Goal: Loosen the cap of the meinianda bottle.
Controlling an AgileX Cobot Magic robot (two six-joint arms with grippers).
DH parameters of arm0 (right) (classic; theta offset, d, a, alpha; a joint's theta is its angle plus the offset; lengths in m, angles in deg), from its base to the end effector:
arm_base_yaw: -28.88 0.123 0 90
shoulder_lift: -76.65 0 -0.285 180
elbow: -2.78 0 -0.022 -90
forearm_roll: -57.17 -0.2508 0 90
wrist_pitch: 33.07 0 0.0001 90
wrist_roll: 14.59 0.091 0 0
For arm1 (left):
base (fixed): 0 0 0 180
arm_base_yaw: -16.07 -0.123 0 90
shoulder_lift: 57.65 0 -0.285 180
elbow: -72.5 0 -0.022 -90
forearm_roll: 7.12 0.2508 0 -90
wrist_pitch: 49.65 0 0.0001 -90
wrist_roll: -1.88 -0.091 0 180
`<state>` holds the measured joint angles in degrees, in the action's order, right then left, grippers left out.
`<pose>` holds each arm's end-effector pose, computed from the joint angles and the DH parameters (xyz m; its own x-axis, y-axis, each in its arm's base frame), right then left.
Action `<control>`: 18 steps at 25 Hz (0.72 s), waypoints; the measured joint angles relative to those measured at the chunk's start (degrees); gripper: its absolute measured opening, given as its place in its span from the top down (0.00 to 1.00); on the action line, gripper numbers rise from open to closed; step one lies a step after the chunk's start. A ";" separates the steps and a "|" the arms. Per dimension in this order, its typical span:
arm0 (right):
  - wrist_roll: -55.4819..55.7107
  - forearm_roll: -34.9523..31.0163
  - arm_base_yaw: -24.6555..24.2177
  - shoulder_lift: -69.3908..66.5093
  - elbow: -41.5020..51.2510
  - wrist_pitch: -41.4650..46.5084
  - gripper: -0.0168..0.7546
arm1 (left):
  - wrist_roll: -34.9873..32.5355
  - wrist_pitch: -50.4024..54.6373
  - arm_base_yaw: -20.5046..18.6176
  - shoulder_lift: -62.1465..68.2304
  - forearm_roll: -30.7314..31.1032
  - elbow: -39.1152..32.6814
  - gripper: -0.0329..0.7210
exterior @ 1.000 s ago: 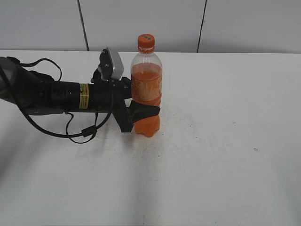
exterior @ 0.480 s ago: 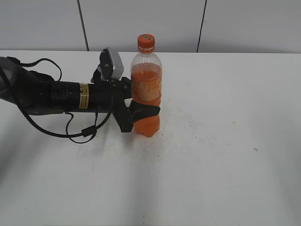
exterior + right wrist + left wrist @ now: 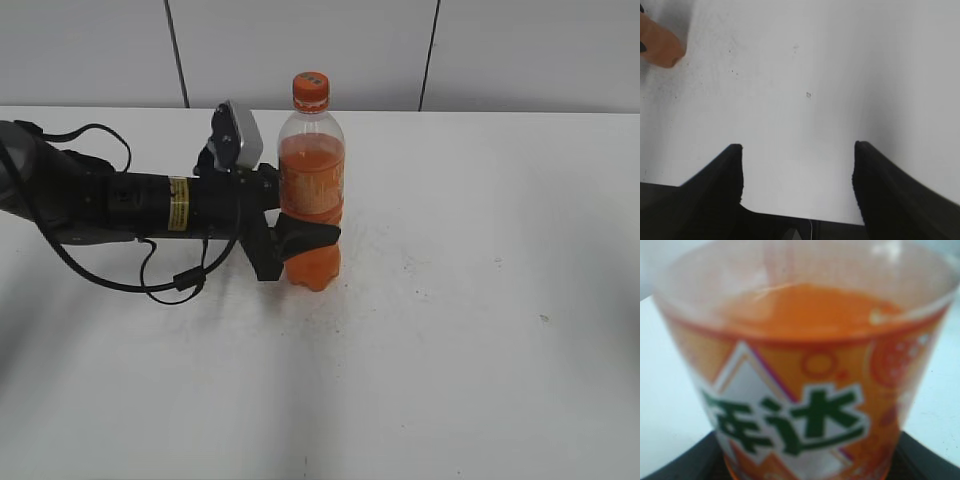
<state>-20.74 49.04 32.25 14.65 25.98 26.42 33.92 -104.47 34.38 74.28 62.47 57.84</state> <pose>0.1658 0.0209 0.3440 -0.8071 -0.0823 -0.5847 -0.1574 0.9844 0.0787 0.3554 -0.1910 0.1082 -0.0811 0.3141 -0.9459 0.9547 0.2972 0.0168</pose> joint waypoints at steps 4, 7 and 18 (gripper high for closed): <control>0.00 0.27 0.00 -9.27 -5.58 4.94 0.32 | 0.00 -0.01 0.00 0.00 0.00 0.00 0.40; 0.00 0.40 0.00 -15.34 -8.99 6.50 0.34 | 0.00 -0.11 0.00 0.00 0.00 0.00 0.40; 2.51 0.52 0.00 -33.24 -23.30 10.15 0.35 | 0.00 -0.10 0.00 0.00 0.00 0.00 0.40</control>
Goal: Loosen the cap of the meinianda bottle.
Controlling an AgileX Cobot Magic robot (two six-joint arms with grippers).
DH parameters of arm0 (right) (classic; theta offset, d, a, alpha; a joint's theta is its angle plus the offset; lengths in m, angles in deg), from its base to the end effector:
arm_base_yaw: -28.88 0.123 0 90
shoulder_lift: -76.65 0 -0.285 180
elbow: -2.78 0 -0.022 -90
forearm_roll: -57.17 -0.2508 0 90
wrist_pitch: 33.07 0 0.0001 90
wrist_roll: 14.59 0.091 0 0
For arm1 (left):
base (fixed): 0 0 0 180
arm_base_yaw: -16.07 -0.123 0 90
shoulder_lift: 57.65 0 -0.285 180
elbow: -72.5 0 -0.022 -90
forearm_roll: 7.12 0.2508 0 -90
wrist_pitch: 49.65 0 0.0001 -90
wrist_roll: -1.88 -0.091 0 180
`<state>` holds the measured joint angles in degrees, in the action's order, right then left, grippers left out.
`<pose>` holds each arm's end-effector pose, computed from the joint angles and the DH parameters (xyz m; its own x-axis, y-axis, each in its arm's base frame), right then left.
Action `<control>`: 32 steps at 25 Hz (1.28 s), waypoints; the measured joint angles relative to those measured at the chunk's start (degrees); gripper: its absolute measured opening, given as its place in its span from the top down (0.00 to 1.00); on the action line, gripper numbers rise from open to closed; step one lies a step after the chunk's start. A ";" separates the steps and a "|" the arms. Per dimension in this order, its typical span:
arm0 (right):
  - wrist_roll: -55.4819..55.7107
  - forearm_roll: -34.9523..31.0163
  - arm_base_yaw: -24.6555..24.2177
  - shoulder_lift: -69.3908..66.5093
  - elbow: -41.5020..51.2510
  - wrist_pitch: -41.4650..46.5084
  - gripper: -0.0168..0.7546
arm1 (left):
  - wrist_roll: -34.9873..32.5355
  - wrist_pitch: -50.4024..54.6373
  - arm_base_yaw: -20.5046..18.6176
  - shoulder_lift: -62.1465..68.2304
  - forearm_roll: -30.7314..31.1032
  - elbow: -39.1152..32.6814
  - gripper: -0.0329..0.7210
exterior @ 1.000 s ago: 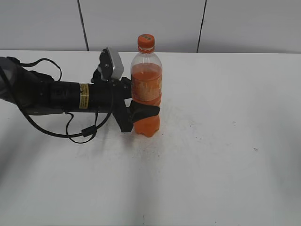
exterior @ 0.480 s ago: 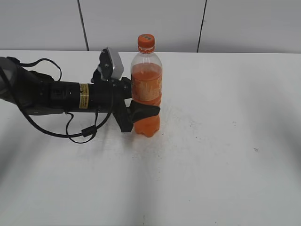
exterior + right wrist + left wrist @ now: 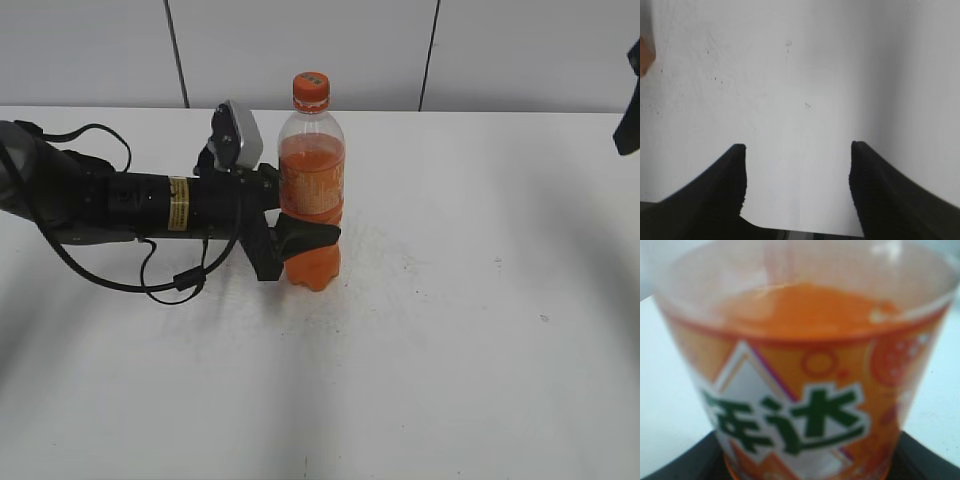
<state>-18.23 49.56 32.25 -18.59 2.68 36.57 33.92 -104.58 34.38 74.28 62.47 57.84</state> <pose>0.3005 0.0290 0.3192 -0.9608 -0.0736 -0.2673 -0.1076 0.9875 0.1152 0.3554 -0.1911 0.1084 -0.0807 0.3126 -0.9464 0.9550 0.2963 0.0165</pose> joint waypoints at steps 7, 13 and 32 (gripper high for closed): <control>2.66 0.00 -0.11 -7.80 -11.52 0.00 0.35 | 0.06 -0.07 0.00 0.00 0.00 0.00 0.40; 3.64 -2.90 -0.11 -11.64 -18.69 0.11 0.35 | 0.11 -0.07 0.00 0.00 0.00 0.00 0.40; 3.99 -5.50 23.56 -18.16 -34.71 0.17 0.35 | 0.12 -0.07 0.00 0.00 0.00 0.00 0.40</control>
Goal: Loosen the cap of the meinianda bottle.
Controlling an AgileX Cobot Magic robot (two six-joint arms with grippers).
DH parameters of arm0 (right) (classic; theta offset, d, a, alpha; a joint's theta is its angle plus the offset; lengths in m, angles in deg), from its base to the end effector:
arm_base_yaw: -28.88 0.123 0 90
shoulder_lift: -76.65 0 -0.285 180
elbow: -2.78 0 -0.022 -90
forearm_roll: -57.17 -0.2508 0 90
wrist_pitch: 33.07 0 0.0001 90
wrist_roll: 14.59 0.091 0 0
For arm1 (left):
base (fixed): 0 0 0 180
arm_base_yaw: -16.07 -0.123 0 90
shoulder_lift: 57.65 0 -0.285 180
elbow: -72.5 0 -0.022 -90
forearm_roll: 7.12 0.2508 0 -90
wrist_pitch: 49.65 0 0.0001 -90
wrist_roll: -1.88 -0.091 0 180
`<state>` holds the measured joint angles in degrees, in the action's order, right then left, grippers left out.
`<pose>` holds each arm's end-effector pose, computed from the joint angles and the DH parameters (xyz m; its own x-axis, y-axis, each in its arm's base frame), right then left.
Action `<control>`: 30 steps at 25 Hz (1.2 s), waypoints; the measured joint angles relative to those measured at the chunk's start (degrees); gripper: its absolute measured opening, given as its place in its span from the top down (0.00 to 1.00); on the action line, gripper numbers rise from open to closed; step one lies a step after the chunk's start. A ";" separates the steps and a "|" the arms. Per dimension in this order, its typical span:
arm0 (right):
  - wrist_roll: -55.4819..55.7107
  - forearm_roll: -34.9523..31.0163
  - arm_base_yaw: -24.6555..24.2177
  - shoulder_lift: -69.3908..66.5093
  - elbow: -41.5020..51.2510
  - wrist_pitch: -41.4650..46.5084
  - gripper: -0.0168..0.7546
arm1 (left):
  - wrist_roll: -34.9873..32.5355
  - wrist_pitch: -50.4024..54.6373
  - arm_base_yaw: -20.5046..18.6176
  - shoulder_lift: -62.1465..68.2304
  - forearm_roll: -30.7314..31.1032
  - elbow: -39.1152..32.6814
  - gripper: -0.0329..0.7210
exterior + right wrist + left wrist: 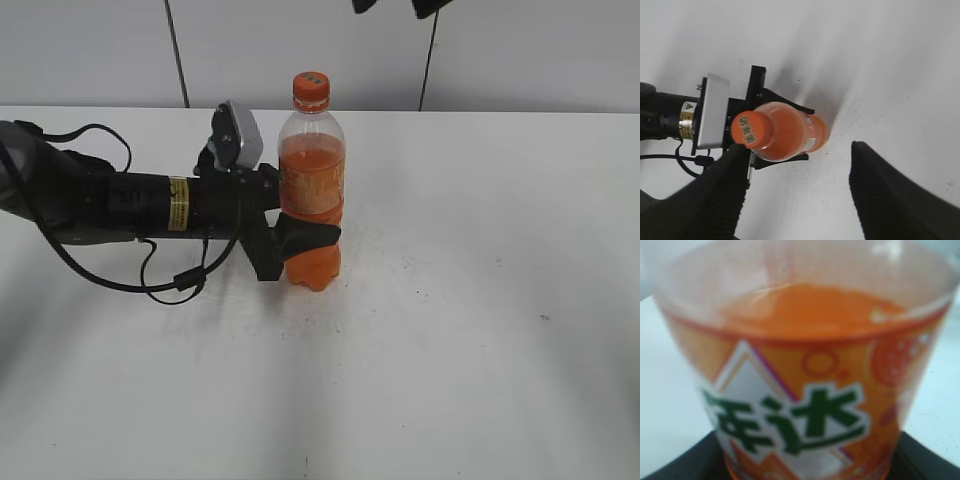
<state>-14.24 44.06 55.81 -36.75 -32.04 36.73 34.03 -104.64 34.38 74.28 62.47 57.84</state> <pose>0.3495 0.1993 0.3804 -0.7992 -0.3115 -0.5141 -0.4763 0.8499 0.2255 0.3553 -0.1911 0.1084 -0.0823 0.3113 -0.9468 0.9550 0.2964 0.0145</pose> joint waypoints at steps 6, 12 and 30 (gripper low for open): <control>0.54 0.00 3.50 -2.86 -0.25 0.00 0.35 | 0.00 0.06 0.00 0.00 0.00 0.00 0.40; 0.35 0.19 5.96 -3.89 -0.25 0.00 0.35 | 0.00 0.06 0.00 0.00 0.00 0.00 0.40; -5.25 2.97 7.45 -8.20 -4.43 0.04 0.35 | 0.00 0.11 0.00 0.00 -0.05 0.00 0.40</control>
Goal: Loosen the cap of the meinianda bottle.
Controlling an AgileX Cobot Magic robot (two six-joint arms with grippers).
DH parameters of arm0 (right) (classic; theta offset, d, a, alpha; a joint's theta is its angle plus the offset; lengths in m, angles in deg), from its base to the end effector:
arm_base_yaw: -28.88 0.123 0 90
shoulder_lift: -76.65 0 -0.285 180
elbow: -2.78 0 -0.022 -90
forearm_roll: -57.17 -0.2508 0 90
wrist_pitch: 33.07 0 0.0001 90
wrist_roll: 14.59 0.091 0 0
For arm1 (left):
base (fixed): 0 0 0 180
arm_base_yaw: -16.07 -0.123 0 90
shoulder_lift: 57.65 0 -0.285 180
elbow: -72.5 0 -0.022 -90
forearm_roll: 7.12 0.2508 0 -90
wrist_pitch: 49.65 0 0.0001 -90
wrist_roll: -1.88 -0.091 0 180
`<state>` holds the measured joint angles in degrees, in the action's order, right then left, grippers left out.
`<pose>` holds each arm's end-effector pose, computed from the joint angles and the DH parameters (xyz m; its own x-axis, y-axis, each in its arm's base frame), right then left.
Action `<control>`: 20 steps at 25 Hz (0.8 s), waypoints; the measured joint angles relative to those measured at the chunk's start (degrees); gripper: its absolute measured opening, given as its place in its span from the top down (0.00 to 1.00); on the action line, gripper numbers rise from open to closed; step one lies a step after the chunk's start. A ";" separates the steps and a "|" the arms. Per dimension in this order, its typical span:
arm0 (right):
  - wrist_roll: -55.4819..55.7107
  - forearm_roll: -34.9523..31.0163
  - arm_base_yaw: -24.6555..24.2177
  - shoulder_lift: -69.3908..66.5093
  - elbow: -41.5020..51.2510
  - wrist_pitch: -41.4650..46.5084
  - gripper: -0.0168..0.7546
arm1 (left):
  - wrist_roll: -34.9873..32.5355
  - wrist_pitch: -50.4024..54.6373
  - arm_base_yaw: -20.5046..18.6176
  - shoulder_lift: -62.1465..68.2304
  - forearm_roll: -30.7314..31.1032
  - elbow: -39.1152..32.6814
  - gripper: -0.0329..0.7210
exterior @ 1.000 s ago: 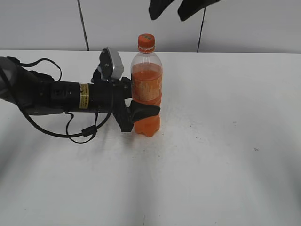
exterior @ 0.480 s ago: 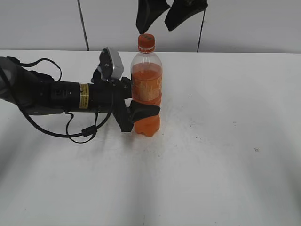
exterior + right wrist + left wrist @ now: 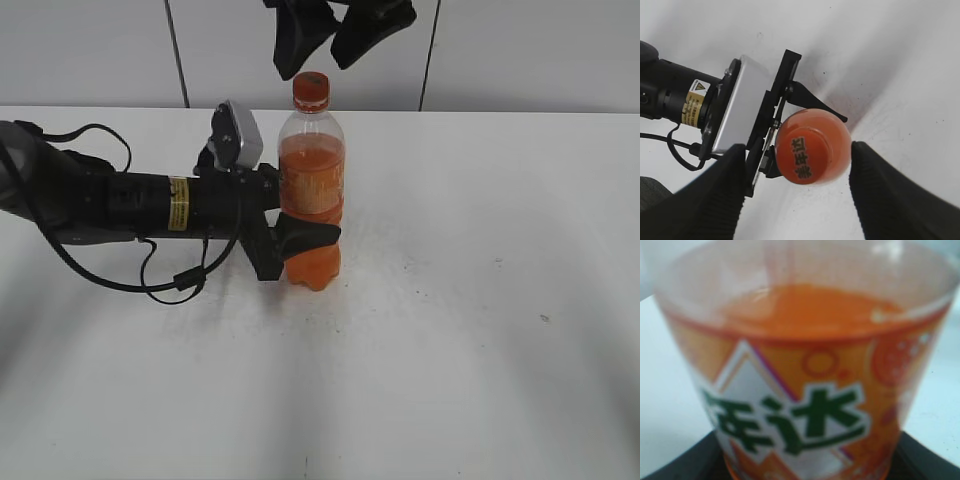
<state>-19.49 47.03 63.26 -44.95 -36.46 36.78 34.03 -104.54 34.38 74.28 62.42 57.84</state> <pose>0.3523 0.2593 0.3417 -0.7130 -0.5165 -0.4741 -0.6384 0.7579 0.1345 0.3555 -0.1910 0.1083 -0.0831 0.3121 -0.9464 0.9545 0.2979 0.0145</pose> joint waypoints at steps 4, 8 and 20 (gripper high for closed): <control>-0.26 0.00 0.07 -0.54 -0.38 0.00 0.35 | 0.00 0.08 0.00 0.00 0.00 0.00 0.40; -0.67 0.00 0.07 -0.65 0.10 0.00 0.35 | 0.00 0.13 0.00 0.00 0.00 0.00 0.40; -3.80 0.25 0.07 -0.90 2.92 0.09 0.35 | 0.00 0.08 0.00 0.00 -0.06 0.00 0.40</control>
<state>-23.28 47.27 63.33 -45.85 -33.55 36.86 34.03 -104.46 34.38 74.28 62.37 57.84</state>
